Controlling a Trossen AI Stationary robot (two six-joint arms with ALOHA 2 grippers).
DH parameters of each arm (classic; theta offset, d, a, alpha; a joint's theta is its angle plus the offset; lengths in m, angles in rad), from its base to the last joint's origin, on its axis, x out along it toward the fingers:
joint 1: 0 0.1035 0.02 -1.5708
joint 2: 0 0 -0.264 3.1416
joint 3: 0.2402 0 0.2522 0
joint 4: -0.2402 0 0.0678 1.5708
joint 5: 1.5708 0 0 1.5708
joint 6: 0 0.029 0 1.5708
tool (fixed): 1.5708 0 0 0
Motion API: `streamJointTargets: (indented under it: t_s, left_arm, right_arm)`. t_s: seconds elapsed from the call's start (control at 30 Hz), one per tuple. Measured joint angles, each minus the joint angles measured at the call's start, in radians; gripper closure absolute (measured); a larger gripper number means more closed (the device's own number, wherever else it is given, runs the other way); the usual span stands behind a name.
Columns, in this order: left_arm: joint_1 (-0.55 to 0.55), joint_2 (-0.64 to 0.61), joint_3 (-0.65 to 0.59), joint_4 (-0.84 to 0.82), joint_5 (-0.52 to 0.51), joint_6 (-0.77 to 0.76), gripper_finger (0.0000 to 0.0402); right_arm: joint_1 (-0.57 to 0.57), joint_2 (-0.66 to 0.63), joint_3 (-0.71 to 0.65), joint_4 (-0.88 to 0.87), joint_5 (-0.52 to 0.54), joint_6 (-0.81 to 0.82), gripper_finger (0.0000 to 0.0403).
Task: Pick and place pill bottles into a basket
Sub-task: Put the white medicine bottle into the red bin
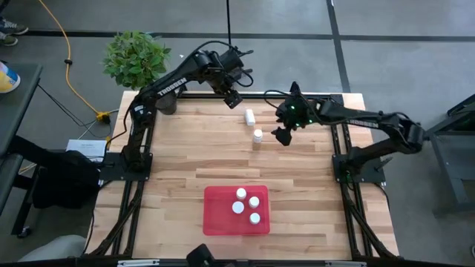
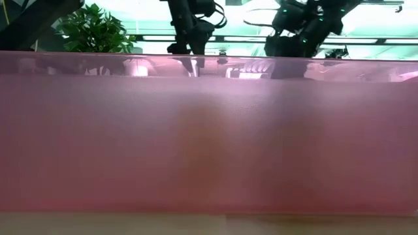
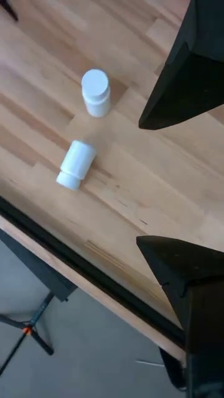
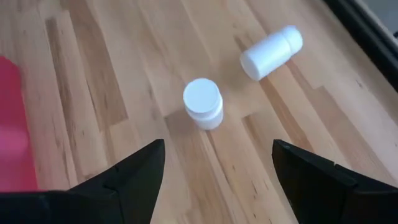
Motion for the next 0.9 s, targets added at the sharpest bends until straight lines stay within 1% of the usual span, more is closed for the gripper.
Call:
streamJointTargets:
  t_s: [0.13, 0.23, 0.33, 0.4, 0.47, 0.57, 0.67, 0.77, 0.9]
  left_arm:
    - [-0.002, -0.007, -0.002, 0.003, 0.001, 0.038, 0.0076]
    - [0.005, -0.019, -0.063, 0.038, 0.001, 0.058, 0.0076]
    - [0.028, -0.072, -0.187, 0.085, 0.006, 0.080, 0.0076]
    - [0.055, -0.134, -0.304, 0.140, 0.009, 0.084, 0.0076]
    - [0.085, -0.205, -0.430, 0.226, 0.037, 0.093, 0.0076]
    - [0.134, -0.321, -0.600, 0.371, 0.143, 0.125, 0.0076]
    - [0.174, -0.426, -0.746, 0.521, 0.242, 0.133, 0.0076]
    - [0.185, -0.495, -0.858, 0.614, 0.267, 0.140, 0.0076]
    - [0.180, -0.550, -0.939, 0.686, 0.282, 0.168, 0.0076]
  right_arm:
    - [0.000, 0.070, 0.103, -0.112, 0.001, -0.040, 0.0116]
    - [0.000, 0.126, 0.177, -0.169, 0.000, -0.057, 0.0116]
    - [0.000, 0.176, 0.242, -0.228, 0.001, -0.094, 0.0116]
    - [0.000, 0.205, 0.271, -0.245, 0.012, -0.113, 0.0116]
    - [0.000, 0.232, 0.297, -0.256, 0.027, -0.137, 0.0116]
    - [-0.009, 0.279, 0.337, -0.300, 0.035, -0.181, 0.0116]
    - [-0.027, 0.339, 0.389, -0.315, 0.013, -0.201, 0.0116]
    - [-0.035, 0.399, 0.451, -0.388, 0.031, -0.246, 0.0116]
    - [-0.040, 0.456, 0.527, -0.434, 0.025, -0.281, 0.0116]
